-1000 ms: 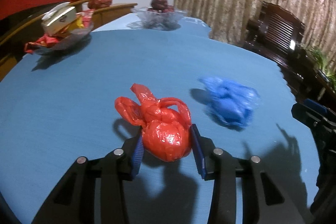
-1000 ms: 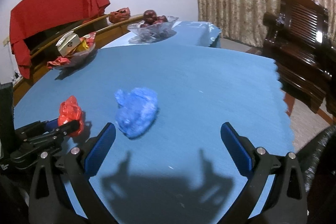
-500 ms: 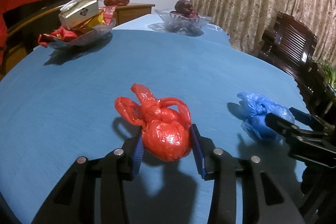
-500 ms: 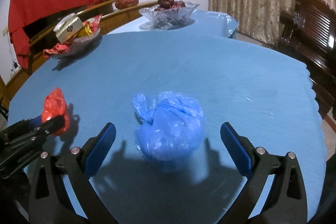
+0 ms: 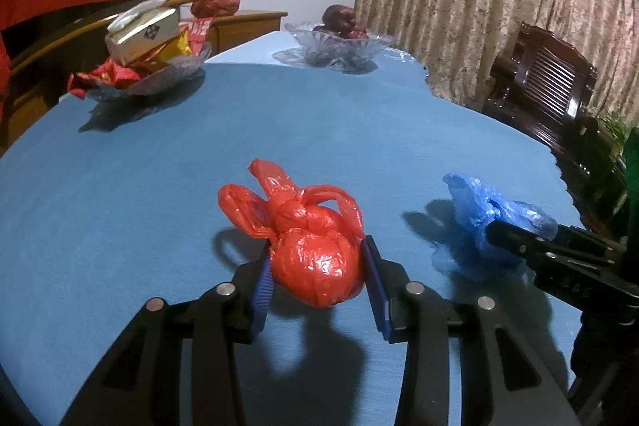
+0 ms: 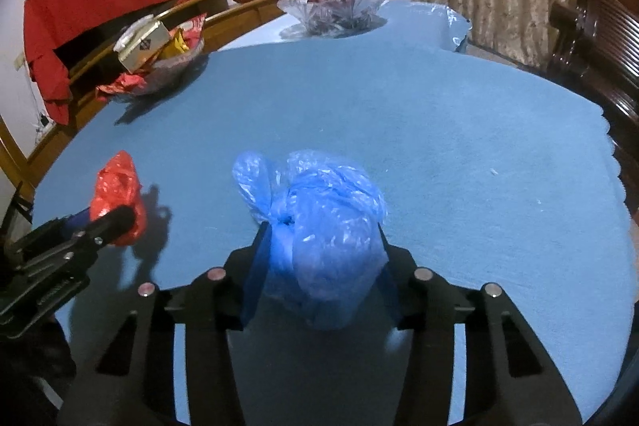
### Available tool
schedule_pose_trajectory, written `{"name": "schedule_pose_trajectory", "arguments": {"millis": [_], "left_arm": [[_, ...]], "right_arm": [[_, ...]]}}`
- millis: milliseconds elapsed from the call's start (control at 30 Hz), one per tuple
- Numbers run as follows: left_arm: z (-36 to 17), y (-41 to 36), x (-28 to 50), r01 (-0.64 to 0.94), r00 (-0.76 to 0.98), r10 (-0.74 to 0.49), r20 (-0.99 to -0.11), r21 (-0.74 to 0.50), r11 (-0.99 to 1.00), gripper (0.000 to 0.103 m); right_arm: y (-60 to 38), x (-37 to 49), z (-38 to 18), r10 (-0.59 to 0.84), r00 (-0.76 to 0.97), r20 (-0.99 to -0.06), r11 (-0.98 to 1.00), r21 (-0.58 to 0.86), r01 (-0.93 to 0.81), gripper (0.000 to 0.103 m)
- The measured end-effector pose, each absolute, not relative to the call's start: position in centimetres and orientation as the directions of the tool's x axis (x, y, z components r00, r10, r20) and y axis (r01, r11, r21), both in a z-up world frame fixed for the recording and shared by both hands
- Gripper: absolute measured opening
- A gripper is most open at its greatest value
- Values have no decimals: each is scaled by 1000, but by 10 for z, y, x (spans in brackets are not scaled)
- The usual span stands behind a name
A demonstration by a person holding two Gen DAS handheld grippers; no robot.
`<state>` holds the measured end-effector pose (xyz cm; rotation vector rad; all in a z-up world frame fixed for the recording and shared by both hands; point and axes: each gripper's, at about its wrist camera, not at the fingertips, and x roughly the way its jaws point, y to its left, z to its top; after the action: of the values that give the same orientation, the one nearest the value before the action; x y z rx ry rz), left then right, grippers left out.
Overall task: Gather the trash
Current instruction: 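Carry the red and blue bags over the bin and open both grippers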
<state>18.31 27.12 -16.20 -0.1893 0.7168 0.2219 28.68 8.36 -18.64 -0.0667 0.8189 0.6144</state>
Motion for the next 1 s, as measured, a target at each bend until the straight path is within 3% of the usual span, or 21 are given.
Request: {"name": "schedule_pose_trajectory", "arguments": {"millis": [1000], "left_arm": [[-59,131,135,-37,839,-29,-543,-110,993,41]], "right_arm": [[-73,182,-67,439,730,-525,890,141,-434,44]]}}
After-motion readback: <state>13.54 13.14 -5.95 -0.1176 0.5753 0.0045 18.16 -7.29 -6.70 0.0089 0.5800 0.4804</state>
